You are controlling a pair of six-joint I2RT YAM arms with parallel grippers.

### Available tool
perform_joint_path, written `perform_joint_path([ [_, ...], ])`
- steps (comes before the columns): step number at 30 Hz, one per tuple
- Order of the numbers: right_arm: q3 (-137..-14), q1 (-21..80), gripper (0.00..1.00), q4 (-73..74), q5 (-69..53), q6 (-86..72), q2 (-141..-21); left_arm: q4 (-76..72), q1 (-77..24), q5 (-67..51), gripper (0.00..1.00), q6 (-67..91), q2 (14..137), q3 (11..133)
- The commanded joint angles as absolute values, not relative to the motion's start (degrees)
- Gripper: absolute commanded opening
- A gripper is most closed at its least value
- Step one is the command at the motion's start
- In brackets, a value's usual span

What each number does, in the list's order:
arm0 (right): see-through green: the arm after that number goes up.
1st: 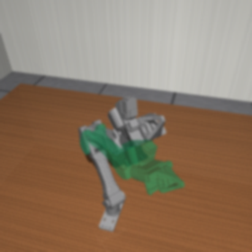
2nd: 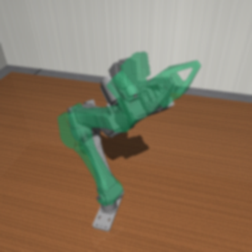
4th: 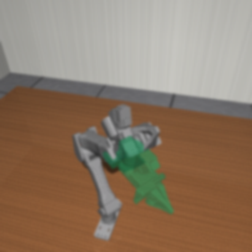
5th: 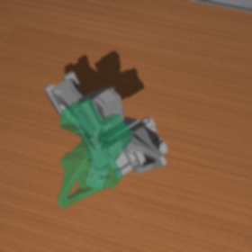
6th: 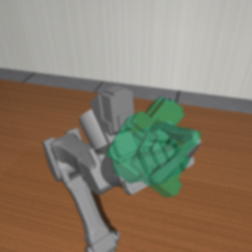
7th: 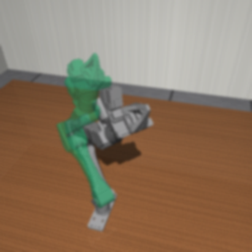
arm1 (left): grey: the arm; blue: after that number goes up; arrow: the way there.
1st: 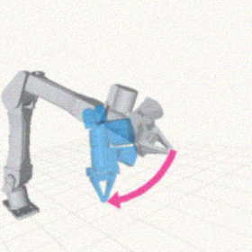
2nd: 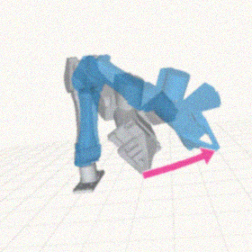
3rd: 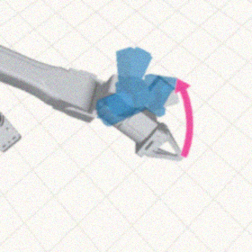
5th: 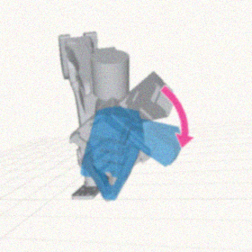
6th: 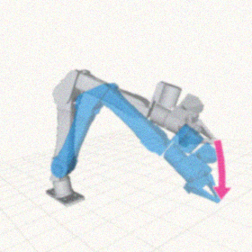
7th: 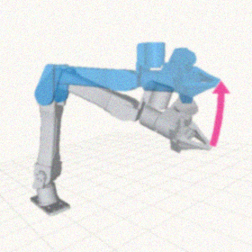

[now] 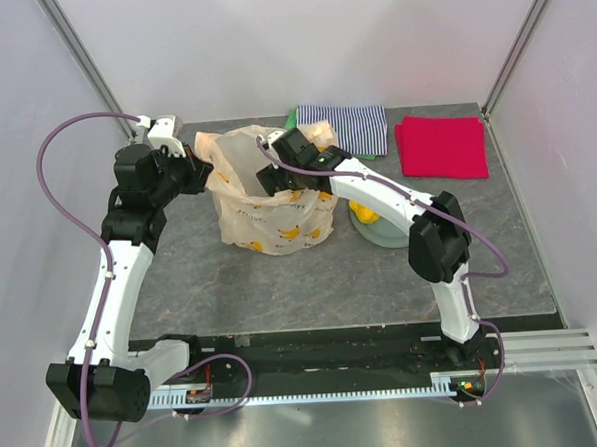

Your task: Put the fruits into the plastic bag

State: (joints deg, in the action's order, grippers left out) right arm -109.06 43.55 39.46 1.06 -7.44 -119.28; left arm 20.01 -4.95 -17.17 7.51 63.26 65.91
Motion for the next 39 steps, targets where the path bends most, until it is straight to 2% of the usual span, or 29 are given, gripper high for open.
perform_joint_path([
  [1, -106.98, 43.42, 0.82, 29.73, -3.59, -7.21, -110.76, 18.46, -4.75, -17.93, 0.02, 5.62, 63.54, 65.83],
  [7, -95.38, 43.51, 0.81, 12.86, -9.93, -6.85, -100.03, 18.37, -4.75, -17.84, 0.02, 5.54, 63.72, 65.92],
  [13, -78.86, 43.51, 0.82, -15.32, -16.07, -9.49, -87.29, 18.46, -4.75, -17.49, 0.02, 5.45, 63.72, 65.74],
  [17, -69.29, 43.42, 0.83, -26.77, -23.45, -10.63, -78.69, 18.46, -4.75, -17.40, 0.01, 5.45, 63.72, 65.74],
  [20, -62.96, 43.51, 0.83, -30.75, -21.20, -10.46, -71.84, 18.46, -4.75, -17.49, 0.02, 5.45, 63.72, 65.83],
  [26, -56.44, 40.26, 0.84, -22.86, -0.90, -6.15, -58.74, 18.37, -4.75, -17.84, 0.02, 5.62, 63.63, 65.92],
  [31, -54.67, 27.00, 0.85, -14.61, 9.82, -12.11, -54.85, 18.46, -4.75, -18.11, 0.02, 5.98, 63.63, 65.83],
  [34, -53.79, 19.18, 0.86, -10.31, 9.85, -16.69, -56.07, 18.46, -4.75, -18.11, 0.02, 5.89, 63.63, 65.83],
  [39, -57.21, 11.52, 0.87, -2.56, 5.01, -20.39, -68.18, 18.46, -4.75, -18.28, 0.02, 5.98, 63.54, 65.92],
])
